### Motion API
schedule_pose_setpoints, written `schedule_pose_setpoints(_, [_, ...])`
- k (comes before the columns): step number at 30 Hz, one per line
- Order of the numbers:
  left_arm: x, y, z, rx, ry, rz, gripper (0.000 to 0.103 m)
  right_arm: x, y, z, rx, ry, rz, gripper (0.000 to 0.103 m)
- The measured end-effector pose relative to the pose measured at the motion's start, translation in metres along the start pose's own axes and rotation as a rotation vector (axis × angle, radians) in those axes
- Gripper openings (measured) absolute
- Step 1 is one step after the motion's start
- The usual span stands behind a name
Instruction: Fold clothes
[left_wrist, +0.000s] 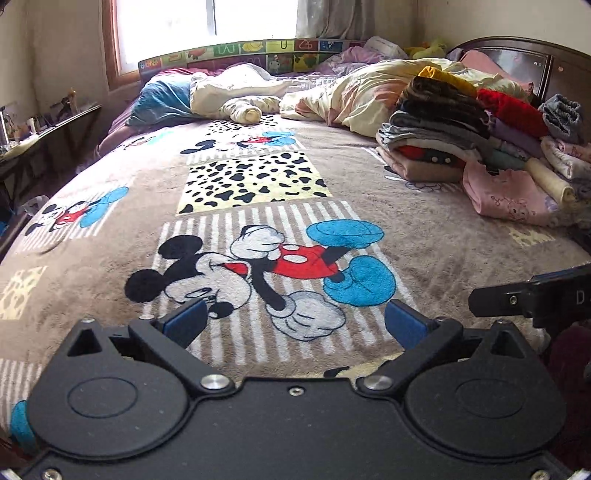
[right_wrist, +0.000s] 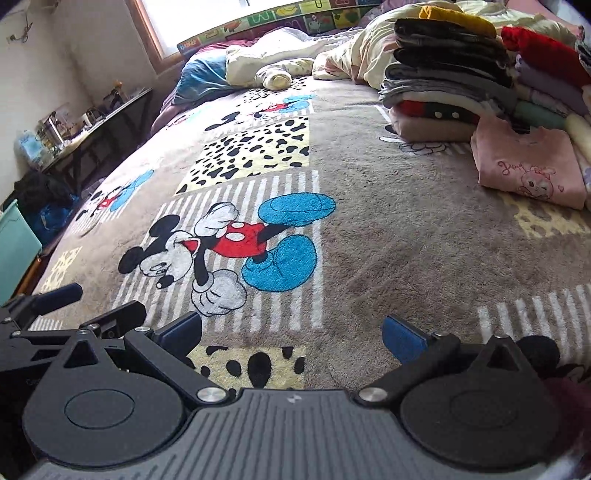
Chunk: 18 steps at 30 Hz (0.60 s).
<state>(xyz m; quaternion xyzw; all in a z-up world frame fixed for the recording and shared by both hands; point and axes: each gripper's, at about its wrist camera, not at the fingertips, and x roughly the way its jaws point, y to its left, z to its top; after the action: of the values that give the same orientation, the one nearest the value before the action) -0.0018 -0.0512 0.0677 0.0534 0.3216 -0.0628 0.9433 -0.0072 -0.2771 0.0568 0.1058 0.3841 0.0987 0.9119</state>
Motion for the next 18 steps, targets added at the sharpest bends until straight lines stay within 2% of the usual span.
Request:
schedule_pose_setpoints(2, [-0.001,0.000,0.002,0.005,0.032,0.024,0.103,-0.005,0.007,0.002,-0.016,-0.001,-0.012,0.103])
schedule_pose_setpoints(5, [-0.012,0.001,0.005,-0.005,-0.005,0.056,0.103,-0.008,0.016,0.004,-0.047,-0.010,-0.022,0.103])
schedule_pose_setpoints(10, [-0.023,0.018,0.013,-0.119,-0.008,0.002,0.103,-0.013,0.028,0.008,-0.076,-0.022,-0.044,0.103])
schedule_pose_setpoints(18, [-0.034,0.022,0.019,-0.137,-0.026,0.008,0.103,-0.016,0.032,0.010,-0.045,-0.025,-0.028,0.103])
